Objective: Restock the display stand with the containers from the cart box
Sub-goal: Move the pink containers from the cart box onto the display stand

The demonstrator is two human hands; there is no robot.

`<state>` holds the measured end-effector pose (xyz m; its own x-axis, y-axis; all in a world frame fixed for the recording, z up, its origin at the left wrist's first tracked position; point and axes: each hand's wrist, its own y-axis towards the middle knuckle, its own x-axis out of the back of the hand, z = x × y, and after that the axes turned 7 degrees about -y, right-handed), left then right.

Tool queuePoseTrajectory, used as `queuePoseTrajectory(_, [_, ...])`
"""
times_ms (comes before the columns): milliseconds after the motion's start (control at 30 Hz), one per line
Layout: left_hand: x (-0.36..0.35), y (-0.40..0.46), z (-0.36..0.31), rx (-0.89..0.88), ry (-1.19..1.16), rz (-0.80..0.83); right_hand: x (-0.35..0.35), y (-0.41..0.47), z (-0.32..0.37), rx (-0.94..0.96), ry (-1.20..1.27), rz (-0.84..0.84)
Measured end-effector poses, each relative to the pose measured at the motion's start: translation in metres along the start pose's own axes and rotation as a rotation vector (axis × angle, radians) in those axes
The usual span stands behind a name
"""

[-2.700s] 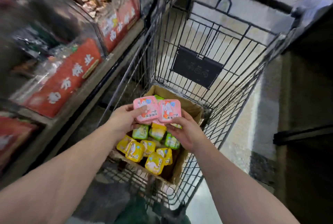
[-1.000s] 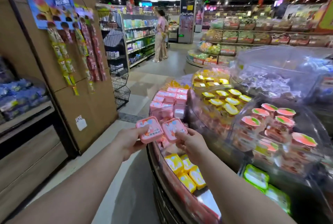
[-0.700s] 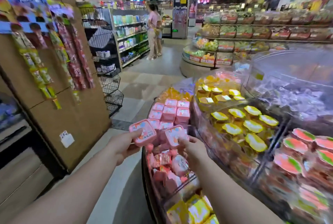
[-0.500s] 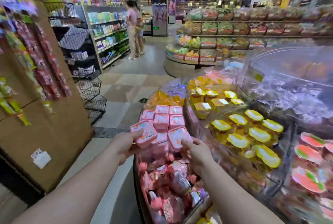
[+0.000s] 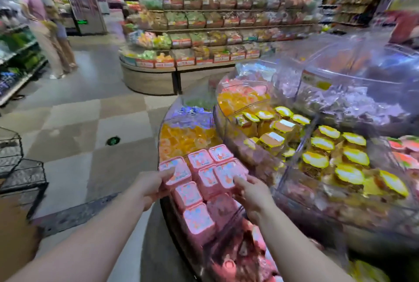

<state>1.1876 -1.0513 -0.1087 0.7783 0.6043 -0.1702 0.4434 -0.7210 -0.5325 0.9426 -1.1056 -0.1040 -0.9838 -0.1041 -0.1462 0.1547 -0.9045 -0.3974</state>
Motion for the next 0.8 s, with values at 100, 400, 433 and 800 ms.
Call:
queuePoseTrajectory(100, [-0.002, 0.008, -0.012, 0.012, 0.024, 0.046, -0.012, 0.0, -0.001, 0.005, 0.007, -0.043])
queuePoseTrajectory(400, [0.009, 0.03, -0.012, -0.044, 0.07, 0.124, -0.03, -0.006, -0.007, 0.011, -0.065, -0.017])
queuePoseTrajectory(433, [0.009, 0.032, -0.013, -0.039, 0.078, 0.131, -0.031, -0.006, -0.01, 0.001, -0.065, -0.022])
queuePoseTrajectory(800, [0.014, 0.113, -0.034, -0.424, 1.033, 0.252, -0.084, -0.017, -0.029, -0.067, -0.09, -0.328])
